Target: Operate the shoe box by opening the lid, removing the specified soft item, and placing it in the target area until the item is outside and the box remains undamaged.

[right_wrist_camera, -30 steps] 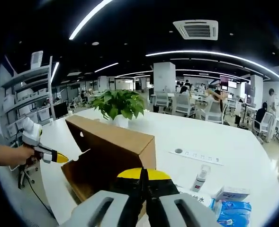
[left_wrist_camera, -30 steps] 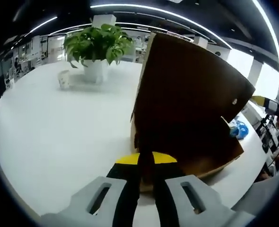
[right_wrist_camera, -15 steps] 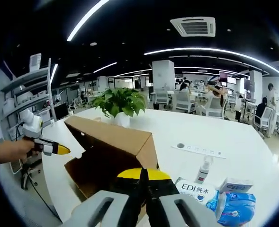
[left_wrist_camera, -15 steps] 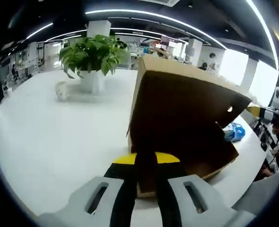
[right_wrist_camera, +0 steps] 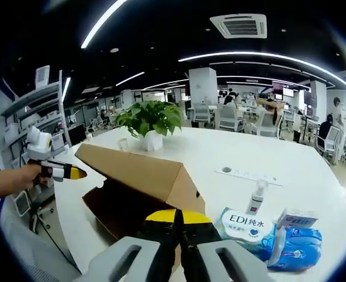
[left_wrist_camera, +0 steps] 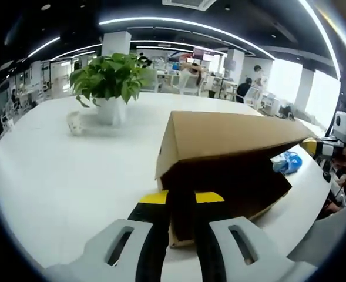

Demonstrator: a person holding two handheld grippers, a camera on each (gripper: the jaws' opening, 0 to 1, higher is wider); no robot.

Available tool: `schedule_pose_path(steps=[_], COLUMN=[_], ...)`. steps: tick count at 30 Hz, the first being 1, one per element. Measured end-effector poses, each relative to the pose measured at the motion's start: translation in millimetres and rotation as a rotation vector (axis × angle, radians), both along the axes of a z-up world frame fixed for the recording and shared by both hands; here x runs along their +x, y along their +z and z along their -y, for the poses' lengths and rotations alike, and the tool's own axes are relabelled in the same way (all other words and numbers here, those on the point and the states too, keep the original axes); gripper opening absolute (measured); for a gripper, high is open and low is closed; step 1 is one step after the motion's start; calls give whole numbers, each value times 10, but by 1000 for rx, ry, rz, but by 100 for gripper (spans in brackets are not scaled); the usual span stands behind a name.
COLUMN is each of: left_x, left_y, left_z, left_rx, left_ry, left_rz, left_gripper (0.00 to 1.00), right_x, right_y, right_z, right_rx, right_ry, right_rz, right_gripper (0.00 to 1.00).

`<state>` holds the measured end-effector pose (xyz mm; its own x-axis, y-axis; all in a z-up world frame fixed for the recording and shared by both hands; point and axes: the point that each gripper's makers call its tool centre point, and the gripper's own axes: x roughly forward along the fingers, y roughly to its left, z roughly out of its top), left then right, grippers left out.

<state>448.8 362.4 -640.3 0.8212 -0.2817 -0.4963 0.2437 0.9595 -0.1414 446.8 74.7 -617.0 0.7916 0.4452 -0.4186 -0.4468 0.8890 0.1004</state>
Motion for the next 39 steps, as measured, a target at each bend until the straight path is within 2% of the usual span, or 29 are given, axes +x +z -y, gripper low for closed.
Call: schedule_pose_path(steps=[13,15,24,39], left_x=[-38,-52,-72,-158], left_y=[30,4,-39,-187], left_z=[10,6,22,28], left_rx=[13,44,37,118], left_ry=[-17,-26,-43,-102], left_rz=[20,16,7,-30], left_gripper=[14,14,15,23], right_x=[-78,-98,-135,-223], right_y=[-145,-176,-255,-419], right_z=[-4,-8,-26,-52], right_rx=[-10,-12,-8,-19], right_ry=[25,31,50,104], right_rz=[-35,-44,-62,-94], right_gripper=[0,0,0,2])
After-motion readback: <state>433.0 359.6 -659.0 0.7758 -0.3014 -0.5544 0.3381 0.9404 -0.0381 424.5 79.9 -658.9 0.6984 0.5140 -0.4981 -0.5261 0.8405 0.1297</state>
